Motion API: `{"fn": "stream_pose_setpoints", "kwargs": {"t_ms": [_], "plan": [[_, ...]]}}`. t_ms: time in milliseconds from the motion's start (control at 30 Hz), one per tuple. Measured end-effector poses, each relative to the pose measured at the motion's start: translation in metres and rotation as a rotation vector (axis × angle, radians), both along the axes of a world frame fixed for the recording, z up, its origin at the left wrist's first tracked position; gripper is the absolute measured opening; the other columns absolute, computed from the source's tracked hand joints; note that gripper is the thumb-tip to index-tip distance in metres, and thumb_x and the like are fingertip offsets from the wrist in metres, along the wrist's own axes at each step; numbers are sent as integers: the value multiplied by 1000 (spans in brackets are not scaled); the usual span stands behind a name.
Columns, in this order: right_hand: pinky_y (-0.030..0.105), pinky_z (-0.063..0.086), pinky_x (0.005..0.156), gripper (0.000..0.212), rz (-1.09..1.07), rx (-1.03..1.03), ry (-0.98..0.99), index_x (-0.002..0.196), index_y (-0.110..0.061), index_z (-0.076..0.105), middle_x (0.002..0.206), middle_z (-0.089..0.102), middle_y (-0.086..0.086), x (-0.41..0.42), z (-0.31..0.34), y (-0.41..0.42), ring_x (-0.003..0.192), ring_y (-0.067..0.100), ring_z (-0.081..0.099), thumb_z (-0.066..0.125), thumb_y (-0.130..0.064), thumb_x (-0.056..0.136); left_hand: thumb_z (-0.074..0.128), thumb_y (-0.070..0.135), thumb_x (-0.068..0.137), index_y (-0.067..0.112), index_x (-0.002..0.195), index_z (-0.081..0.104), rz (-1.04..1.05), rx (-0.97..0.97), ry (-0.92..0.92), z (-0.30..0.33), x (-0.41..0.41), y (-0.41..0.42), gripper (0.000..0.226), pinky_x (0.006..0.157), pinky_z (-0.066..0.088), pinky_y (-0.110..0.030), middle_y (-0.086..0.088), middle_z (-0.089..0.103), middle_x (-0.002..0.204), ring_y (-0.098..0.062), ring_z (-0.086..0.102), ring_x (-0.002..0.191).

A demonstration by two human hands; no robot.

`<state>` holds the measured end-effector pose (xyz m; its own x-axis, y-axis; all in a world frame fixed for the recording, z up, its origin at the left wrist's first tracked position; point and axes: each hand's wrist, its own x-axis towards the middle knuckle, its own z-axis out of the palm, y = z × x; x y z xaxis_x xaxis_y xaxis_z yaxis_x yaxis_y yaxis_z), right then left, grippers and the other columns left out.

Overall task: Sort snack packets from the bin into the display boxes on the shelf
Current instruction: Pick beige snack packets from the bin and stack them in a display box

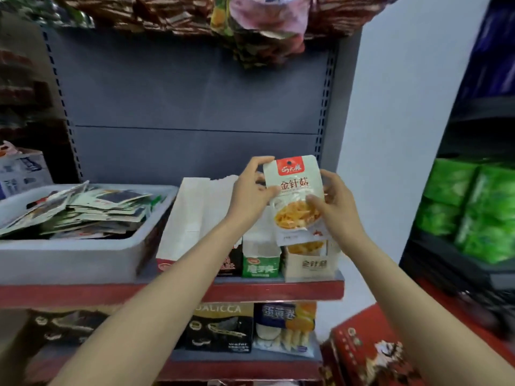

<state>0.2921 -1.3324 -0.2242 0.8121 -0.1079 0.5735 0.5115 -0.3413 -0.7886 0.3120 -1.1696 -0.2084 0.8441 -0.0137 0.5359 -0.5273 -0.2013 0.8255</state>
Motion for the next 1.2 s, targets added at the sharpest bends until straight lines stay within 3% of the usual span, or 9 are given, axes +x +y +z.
{"fn": "stream_pose_setpoints", "kwargs": {"t_ms": [100,267,400,467,567,700,833,1100,1200], "plan": [[7,47,57,44,-35,-21,-1,119,-26,43,94,56,-14,5,0,-20,83,0,58,59,-1,87,66,1,83,29,118,47,-8,40,-13,0,10,-23,49,74,58,-35,-1,64,100,-17,63,92],[5,46,61,50,-87,-109,6,128,-19,42,99,55,-12,17,-11,-35,85,0,56,61,0,85,66,2,83,26,122,48,20,112,-2,-5,25,-37,49,76,58,-39,2,63,98,-15,63,89],[25,49,88,72,-156,-256,13,140,-19,34,120,51,3,27,-22,-38,107,14,52,65,2,79,67,5,83,22,117,53,90,265,-44,-14,27,-35,40,65,50,-11,14,55,91,-3,57,75],[15,42,86,79,-178,-355,34,146,-20,24,120,40,1,29,-27,-38,106,9,46,65,0,80,68,9,83,22,111,57,168,404,-95,-19,27,-33,33,65,43,-9,9,54,97,-3,54,74],[13,37,86,70,-212,-469,44,143,-21,30,119,35,0,33,-31,-37,107,9,43,65,-6,84,66,16,85,23,105,62,264,575,-135,-26,29,-31,21,74,45,-25,5,52,105,-9,52,84],[22,37,94,52,-325,-599,-19,132,-13,45,127,37,6,34,-32,-33,120,20,38,66,-10,84,64,21,87,22,111,59,328,685,-167,-28,28,-31,25,74,39,-25,3,50,112,-12,46,101],[26,38,96,52,-354,-715,-52,132,-15,47,134,37,6,31,-28,-30,125,20,33,66,-13,84,65,22,87,21,114,58,338,725,-199,-27,27,-33,28,79,42,-27,1,52,115,-15,46,107],[15,32,88,33,-134,-497,-94,125,-16,55,122,49,0,25,-17,25,113,13,47,53,-14,92,55,22,90,20,107,59,392,580,-259,-25,5,17,17,84,43,-32,6,54,104,-14,50,99],[18,34,90,33,-39,-470,-97,125,-16,54,122,49,2,26,-10,66,113,16,48,53,-15,93,55,22,90,21,103,59,477,555,-265,-22,-5,60,13,80,40,-30,9,53,98,-13,48,95]]}}
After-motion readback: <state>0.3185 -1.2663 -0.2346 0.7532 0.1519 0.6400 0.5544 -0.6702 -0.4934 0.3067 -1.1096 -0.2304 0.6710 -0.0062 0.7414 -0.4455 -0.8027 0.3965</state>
